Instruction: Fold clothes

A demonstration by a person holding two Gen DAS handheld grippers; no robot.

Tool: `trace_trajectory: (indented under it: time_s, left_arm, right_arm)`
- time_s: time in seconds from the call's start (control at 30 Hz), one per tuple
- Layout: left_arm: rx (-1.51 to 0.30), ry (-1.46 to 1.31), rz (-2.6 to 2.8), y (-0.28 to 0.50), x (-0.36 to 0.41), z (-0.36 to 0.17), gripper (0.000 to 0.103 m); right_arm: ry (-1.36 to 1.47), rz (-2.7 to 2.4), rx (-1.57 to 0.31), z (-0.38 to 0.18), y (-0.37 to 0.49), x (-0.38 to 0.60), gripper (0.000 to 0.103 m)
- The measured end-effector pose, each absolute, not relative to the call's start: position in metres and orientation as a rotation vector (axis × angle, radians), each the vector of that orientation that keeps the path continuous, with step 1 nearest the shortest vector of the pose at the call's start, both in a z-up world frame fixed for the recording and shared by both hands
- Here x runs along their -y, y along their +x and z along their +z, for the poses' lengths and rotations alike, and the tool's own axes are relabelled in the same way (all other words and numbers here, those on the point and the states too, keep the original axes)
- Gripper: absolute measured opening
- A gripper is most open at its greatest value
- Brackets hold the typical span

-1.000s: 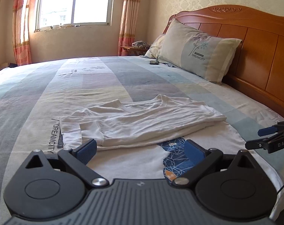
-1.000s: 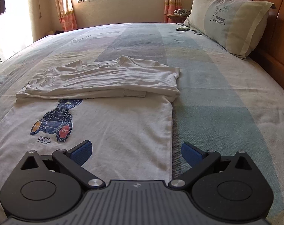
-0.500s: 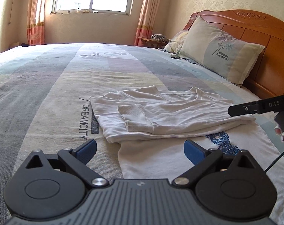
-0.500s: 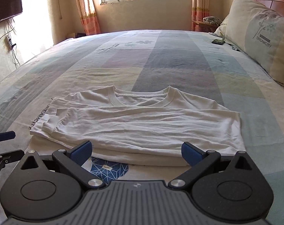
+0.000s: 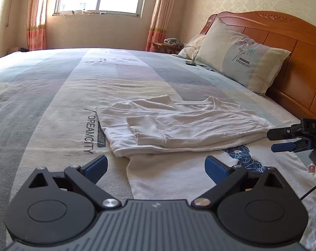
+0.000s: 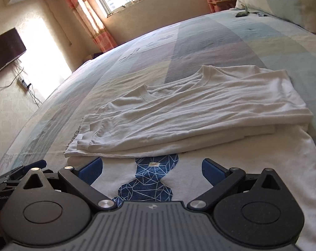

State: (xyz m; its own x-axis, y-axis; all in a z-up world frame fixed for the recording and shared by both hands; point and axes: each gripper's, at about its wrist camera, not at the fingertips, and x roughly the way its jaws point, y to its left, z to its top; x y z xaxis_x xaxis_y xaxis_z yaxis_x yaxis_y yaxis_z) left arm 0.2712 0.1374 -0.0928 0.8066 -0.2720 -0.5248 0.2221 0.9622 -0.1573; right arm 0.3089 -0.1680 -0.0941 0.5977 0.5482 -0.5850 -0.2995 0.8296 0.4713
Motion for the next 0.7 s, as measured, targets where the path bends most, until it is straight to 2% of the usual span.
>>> trace_trajectory:
  time_s: [0.13, 0.3, 0.57, 0.7]
  left_arm:
    - [-0.576, -0.073, -0.273, 0.271, -0.131, -0.094, 0.099]
    - [-0.583, -0.067, -0.271, 0.273, -0.129, -0.096, 0.099]
    - [-0.6, -0.06, -0.272, 0.274, -0.127, -0.098, 0.099]
    - [-0.605, -0.068, -0.271, 0.274, -0.131, -0.097, 0.099]
  right_arm:
    - [0.476, 0.419, -0.781, -0.107, 0.312, 0.204, 0.103]
    - [0.449, 0.43, -0.733, -0.101, 0.32, 0.202, 0.103]
    - [0.187, 0.448, -0.681, -0.071, 0.365, 0.149, 0.103]
    - [-0.04, 0.377, -0.754, -0.09, 0.38, 0.121, 0.103]
